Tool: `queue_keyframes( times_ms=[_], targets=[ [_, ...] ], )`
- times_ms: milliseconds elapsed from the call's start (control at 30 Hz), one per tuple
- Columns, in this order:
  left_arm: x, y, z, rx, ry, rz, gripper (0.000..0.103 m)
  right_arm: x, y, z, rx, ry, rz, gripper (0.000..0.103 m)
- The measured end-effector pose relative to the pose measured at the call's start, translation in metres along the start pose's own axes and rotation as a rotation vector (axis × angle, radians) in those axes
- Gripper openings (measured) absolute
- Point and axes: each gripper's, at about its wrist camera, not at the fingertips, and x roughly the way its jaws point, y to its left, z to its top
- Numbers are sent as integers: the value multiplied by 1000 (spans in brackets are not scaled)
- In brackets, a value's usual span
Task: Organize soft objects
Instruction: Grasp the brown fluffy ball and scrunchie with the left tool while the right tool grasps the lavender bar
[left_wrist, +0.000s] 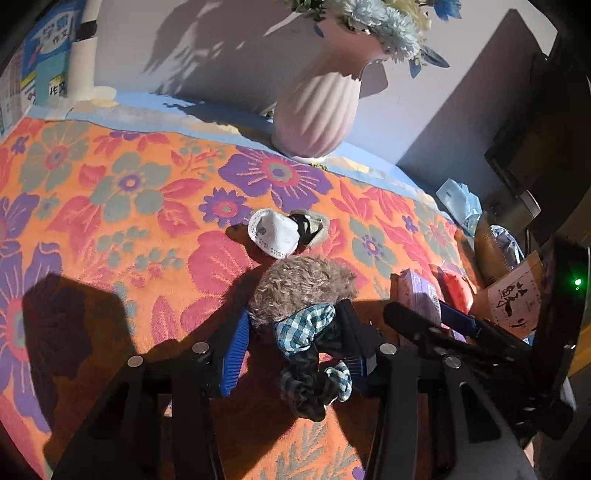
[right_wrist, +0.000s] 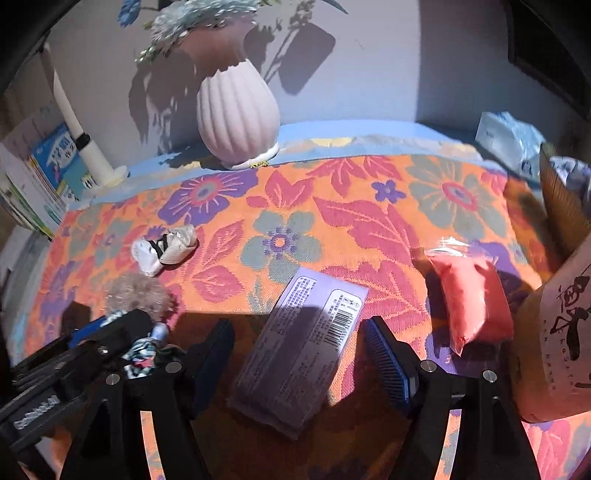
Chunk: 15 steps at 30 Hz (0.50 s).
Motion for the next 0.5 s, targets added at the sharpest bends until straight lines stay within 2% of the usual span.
queue_keyframes(
  times_ms=[100,267,333,500],
  targets=[
    [2,-4,-1,13,-1,3,44,1,3,-1,-21,-7,-27,71],
    [-3,-3,-2,10,-34,6,44,-3,0,-3,-23,-27,-53,46],
    [-6,-5,-3,20,-54,21,44,-6,-2,-7,-25,-36,-51,41],
    [-7,-14,-5,72,-72,71,44,-15,-6,-17,-23,-43,-25,40]
  ],
)
